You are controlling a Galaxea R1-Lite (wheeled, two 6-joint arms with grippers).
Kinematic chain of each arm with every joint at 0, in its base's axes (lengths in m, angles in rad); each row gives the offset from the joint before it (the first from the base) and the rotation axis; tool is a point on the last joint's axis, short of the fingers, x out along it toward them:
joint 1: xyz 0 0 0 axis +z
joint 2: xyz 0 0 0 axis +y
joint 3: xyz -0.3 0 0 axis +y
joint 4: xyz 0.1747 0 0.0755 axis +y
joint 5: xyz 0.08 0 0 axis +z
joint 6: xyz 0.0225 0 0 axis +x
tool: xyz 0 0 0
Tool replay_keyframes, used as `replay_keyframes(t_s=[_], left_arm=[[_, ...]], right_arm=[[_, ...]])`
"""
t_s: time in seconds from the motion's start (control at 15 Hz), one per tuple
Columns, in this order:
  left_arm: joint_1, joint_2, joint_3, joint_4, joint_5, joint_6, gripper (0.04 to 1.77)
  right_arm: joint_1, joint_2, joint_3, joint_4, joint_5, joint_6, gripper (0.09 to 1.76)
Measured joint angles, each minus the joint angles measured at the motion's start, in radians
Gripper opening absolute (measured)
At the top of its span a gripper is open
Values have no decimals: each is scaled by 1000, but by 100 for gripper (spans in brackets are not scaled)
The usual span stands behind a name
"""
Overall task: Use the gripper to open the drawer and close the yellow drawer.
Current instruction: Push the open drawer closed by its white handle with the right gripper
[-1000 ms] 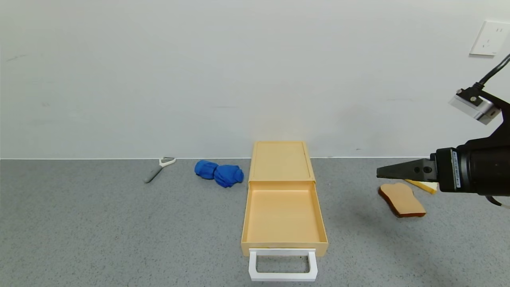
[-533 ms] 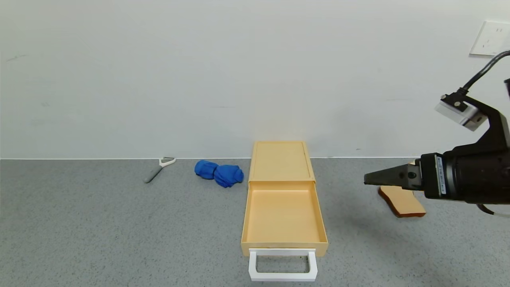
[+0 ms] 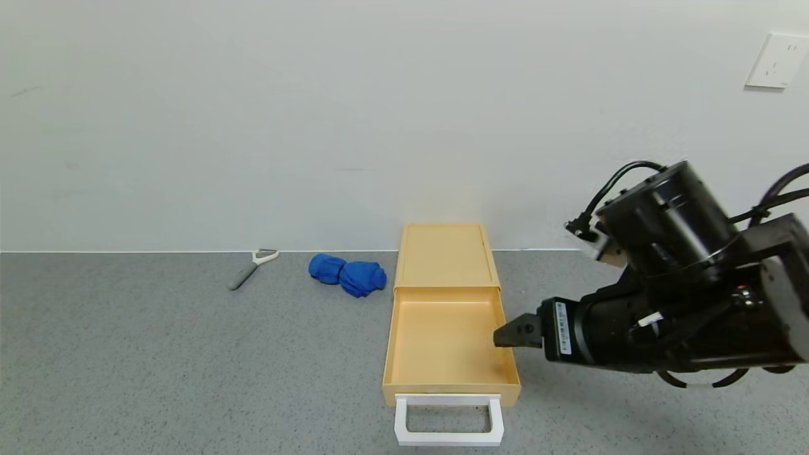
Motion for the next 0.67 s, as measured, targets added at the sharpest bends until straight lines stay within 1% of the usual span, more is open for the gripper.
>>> replay_keyframes(t_s=[0.13, 0.33, 0.47, 0.67], left_arm=[[0, 0, 0, 0, 0, 0, 172], [0, 0, 0, 0, 0, 0, 172], [0, 0, 0, 0, 0, 0, 172], [0, 0, 0, 0, 0, 0, 172]], right_arm=[[25, 68, -28, 41, -6, 54, 171], [66, 158, -45, 50, -33, 114, 171], [94, 212, -51, 51, -62, 128, 171], [130, 275, -72, 52, -66, 134, 171]])
